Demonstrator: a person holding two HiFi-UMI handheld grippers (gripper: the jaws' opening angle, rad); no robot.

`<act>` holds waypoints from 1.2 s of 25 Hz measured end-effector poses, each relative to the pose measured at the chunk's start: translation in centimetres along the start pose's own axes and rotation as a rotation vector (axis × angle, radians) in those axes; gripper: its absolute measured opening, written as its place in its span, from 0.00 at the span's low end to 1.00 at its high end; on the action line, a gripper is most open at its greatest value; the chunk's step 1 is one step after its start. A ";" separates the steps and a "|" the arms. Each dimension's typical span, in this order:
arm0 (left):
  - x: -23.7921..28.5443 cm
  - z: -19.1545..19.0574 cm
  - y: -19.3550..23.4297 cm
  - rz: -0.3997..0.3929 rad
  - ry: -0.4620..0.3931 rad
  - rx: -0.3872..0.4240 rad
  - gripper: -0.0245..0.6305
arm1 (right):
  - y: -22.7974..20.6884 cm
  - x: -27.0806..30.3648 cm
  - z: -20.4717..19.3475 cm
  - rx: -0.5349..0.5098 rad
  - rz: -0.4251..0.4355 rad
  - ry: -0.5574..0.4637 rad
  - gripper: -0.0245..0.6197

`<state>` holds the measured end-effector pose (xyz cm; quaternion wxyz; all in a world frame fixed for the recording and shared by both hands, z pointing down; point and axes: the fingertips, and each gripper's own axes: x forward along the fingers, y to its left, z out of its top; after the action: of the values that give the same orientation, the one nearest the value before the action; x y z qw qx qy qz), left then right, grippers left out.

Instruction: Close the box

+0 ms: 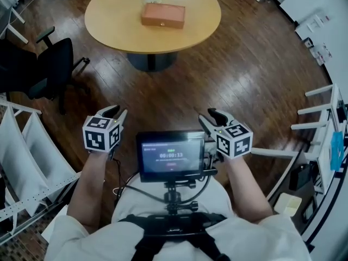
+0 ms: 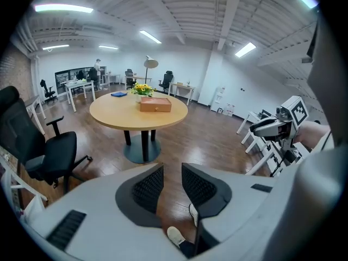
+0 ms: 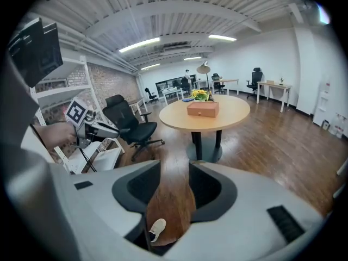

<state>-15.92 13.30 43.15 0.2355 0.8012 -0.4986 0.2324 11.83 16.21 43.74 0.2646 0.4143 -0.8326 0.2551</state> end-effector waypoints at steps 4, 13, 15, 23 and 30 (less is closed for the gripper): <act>-1.4 -1.0 0.4 0.003 -0.005 -0.004 0.20 | 1.4 -0.5 -0.8 0.006 -0.009 0.007 0.30; -3.6 -2.8 1.8 -0.014 0.009 0.007 0.20 | 4.5 -0.4 -1.5 0.028 -0.028 -0.001 0.30; -3.7 -2.9 2.1 -0.018 0.008 0.010 0.20 | 4.9 -0.3 -1.8 0.028 -0.033 0.002 0.30; -3.8 -3.1 2.7 -0.042 0.009 0.025 0.20 | 6.1 0.3 -2.0 0.031 -0.053 0.016 0.30; -3.9 -4.1 5.5 -0.056 0.019 0.014 0.20 | 8.2 2.6 -1.8 0.031 -0.053 0.040 0.30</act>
<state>-23.03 16.34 44.83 0.2411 0.8141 -0.4723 0.2368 4.09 20.22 45.05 0.2814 0.4353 -0.8118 0.2691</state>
